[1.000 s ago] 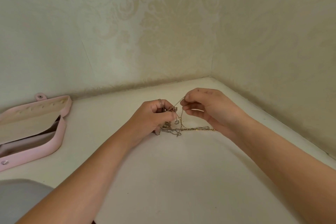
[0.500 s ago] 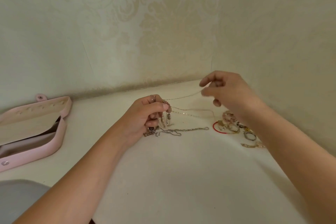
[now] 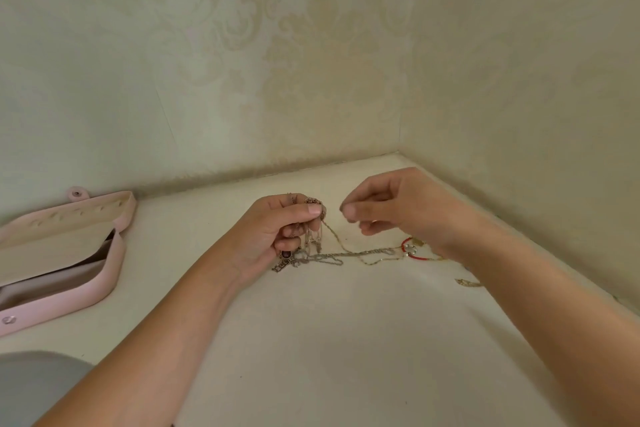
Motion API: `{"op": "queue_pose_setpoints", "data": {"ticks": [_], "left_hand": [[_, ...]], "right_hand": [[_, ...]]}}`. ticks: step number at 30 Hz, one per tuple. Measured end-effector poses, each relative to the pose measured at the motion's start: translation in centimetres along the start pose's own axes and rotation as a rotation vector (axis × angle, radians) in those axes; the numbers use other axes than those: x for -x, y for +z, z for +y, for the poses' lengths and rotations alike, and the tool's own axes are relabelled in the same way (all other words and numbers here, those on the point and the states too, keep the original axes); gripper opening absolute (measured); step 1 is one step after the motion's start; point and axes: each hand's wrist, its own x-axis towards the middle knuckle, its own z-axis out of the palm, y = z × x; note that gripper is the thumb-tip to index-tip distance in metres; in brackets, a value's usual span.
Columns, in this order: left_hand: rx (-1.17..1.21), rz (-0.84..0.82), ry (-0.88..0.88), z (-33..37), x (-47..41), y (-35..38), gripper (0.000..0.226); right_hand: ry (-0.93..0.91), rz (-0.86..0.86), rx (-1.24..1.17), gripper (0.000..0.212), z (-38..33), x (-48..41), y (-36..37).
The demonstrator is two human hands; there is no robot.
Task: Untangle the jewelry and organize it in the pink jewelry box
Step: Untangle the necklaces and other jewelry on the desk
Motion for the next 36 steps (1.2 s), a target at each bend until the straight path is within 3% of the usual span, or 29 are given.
{"op": "queue_pose_setpoints", "data": {"ticks": [5,9,12,16,25,29,33,36], "left_hand": [[-0.023,-0.005,-0.009,-0.2,-0.1,0.0,0.016],[-0.019,-0.008,-0.01,-0.3,-0.2,-0.1,0.014],[-0.021,-0.008,-0.005,-0.5,-0.2,-0.2,0.004],[-0.035,-0.012,0.011,-0.4,-0.1,-0.2,0.009],[-0.024,0.17,0.078,-0.1,-0.2,-0.1,0.014],[-0.09,0.182,0.094,-0.2,-0.2,-0.2,0.012],[-0.107,0.158,0.092,-0.2,-0.1,-0.1,0.015],[-0.1,0.153,0.081,-0.1,-0.1,0.0,0.013]], "right_hand": [[-0.066,-0.035,0.08,0.007,0.1,0.1,1.3],[-0.015,-0.099,0.015,0.015,0.4,0.2,1.9],[0.036,-0.147,-0.039,0.015,0.4,0.2,1.9],[0.04,-0.153,-0.048,0.009,0.4,0.1,1.5],[0.042,-0.194,0.06,0.006,-0.1,0.1,0.0],[0.021,-0.189,0.081,0.005,0.2,0.1,-0.2],[0.053,-0.188,-0.114,0.011,0.4,-0.1,0.4],[0.05,-0.095,-0.016,0.005,0.4,-0.1,1.0]]}}
